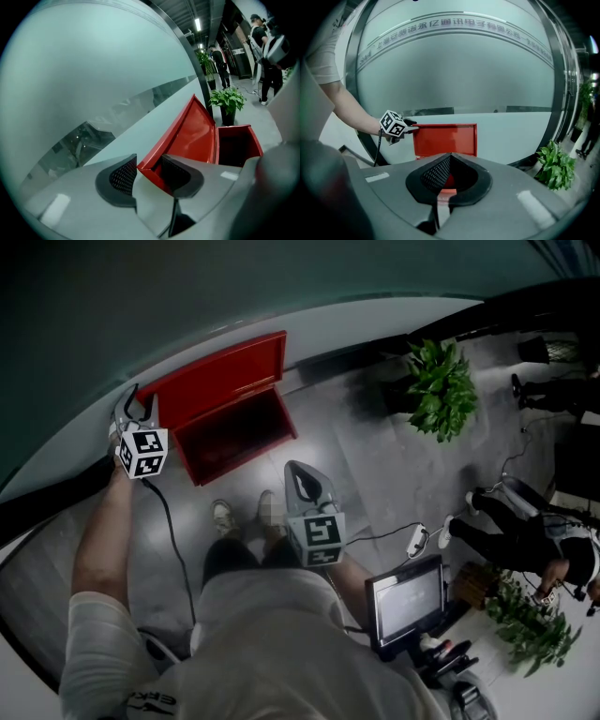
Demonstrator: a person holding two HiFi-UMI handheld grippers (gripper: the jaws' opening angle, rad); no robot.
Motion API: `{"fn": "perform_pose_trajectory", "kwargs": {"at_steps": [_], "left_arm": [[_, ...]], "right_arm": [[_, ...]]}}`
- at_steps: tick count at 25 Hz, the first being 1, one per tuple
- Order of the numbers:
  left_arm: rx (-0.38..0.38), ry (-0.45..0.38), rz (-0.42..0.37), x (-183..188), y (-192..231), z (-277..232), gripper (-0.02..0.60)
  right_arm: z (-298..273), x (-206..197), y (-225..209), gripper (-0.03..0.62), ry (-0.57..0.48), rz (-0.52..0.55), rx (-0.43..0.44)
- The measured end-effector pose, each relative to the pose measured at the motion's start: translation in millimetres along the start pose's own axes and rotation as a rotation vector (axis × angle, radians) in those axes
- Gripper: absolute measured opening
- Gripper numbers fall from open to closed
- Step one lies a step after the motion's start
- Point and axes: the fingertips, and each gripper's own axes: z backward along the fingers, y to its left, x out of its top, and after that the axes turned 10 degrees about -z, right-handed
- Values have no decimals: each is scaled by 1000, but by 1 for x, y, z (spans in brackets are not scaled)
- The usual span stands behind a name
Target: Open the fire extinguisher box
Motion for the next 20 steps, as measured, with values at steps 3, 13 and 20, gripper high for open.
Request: {"fn": "perform_pose_trajectory", "kwargs": {"at_steps": [3, 13, 20], "left_arm": [[58, 11, -15, -2, 5, 1, 149], [145, 43, -36, -4, 9, 1, 140], [160, 18, -45, 0, 6, 6, 179]], "right_arm": [[0, -1, 0, 14, 3, 2, 1], [2, -3, -5, 14, 5, -7, -4], [3, -4, -4, 14, 4, -5, 2]]}}
